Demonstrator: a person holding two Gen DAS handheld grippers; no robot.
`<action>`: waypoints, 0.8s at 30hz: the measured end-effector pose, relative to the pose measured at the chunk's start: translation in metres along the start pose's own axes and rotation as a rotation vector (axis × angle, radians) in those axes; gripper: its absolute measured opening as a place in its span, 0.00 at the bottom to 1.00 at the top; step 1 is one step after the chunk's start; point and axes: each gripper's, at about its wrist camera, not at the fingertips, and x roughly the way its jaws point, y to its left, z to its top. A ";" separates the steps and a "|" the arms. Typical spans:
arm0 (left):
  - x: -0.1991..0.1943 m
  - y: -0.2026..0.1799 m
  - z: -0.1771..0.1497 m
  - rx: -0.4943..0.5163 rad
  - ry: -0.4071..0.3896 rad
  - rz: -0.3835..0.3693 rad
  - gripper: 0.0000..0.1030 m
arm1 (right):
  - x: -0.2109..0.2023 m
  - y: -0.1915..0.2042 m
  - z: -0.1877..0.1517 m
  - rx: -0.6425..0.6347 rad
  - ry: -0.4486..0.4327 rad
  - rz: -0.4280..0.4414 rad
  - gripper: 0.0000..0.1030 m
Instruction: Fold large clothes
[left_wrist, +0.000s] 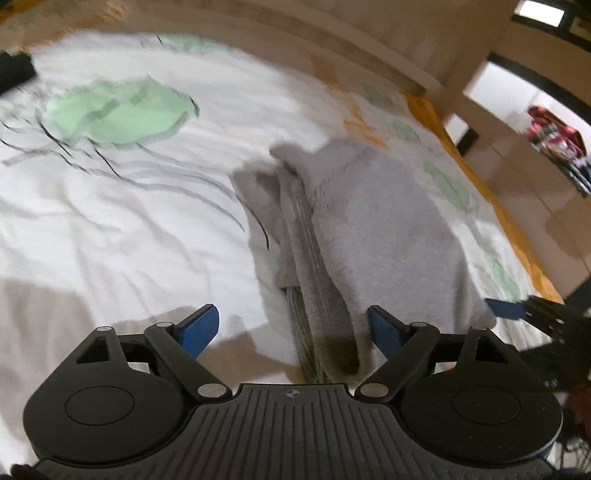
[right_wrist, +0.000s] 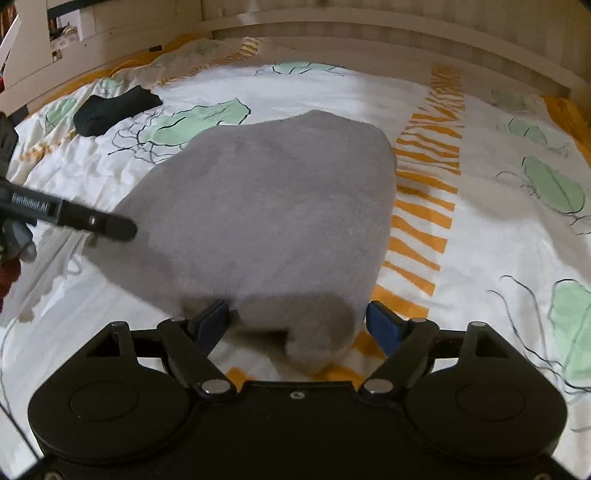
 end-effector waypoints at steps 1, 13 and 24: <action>-0.007 -0.005 0.001 0.007 -0.022 0.015 0.84 | -0.009 0.004 0.001 -0.012 -0.014 -0.012 0.80; -0.086 -0.100 -0.021 0.091 -0.196 0.319 0.84 | -0.114 0.021 -0.005 0.174 -0.247 -0.138 0.99; -0.100 -0.131 -0.054 0.100 -0.132 0.366 0.84 | -0.129 0.035 -0.036 0.238 -0.226 -0.175 0.99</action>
